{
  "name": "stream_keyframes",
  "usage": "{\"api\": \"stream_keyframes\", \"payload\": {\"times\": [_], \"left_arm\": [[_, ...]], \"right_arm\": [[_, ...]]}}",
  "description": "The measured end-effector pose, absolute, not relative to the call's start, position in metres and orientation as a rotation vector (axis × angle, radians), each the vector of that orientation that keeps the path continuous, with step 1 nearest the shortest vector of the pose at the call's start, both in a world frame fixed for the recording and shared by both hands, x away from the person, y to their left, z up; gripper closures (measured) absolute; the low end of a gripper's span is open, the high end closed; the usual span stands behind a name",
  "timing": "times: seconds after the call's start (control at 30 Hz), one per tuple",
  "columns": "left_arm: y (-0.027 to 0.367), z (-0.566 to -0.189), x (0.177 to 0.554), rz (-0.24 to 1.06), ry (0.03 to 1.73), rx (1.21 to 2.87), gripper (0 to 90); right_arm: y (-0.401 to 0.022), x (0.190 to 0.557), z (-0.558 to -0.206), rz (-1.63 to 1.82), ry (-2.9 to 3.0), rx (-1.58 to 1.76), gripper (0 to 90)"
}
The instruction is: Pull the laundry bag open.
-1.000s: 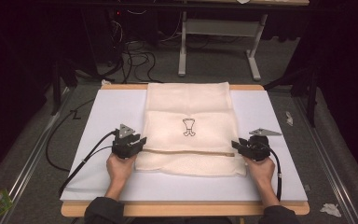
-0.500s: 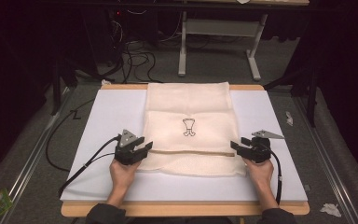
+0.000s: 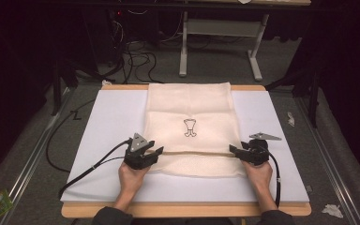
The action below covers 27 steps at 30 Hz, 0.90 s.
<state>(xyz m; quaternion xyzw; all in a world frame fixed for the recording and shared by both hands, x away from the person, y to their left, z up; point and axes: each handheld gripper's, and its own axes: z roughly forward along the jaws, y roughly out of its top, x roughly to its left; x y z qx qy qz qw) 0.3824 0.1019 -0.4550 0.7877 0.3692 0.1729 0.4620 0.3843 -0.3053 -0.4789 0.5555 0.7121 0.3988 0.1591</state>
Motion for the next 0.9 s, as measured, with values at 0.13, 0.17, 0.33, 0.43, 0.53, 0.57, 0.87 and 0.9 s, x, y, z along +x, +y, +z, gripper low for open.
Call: {"api": "stream_keyframes", "payload": {"times": [0.13,0.17,0.33,0.43,0.53,0.57,0.87,0.9], "left_arm": [[0.085,-0.455,0.382,0.389,0.869,1.96,51.9],[0.085,-0.455,0.382,0.389,0.869,1.96,51.6],[0.064,-0.454,0.385,0.354,0.828,1.995,51.7],[0.058,-0.454,0.387,0.346,0.821,2.002,52.4],[0.051,-0.451,0.391,0.33,0.819,1.988,50.7],[0.051,-0.451,0.391,0.33,0.819,1.988,50.1],[0.045,-0.438,0.395,0.301,0.815,1.983,47.3],[0.044,-0.437,0.395,0.299,0.812,1.988,47.2]], "right_arm": [[-0.302,0.386,-0.481,1.134,2.04,1.598,49.1],[-0.302,0.386,-0.481,1.134,2.04,1.598,49.1],[-0.303,0.384,-0.481,1.074,2.066,1.557,72.8],[-0.302,0.384,-0.48,1.062,2.088,1.539,82.5],[-0.302,0.384,-0.48,1.072,2.112,1.507,86.1],[-0.302,0.384,-0.48,1.072,2.112,1.507,86.1],[-0.306,0.381,-0.473,1.137,2.119,1.486,86.9],[-0.306,0.381,-0.472,1.145,2.117,1.498,86.9]]}}
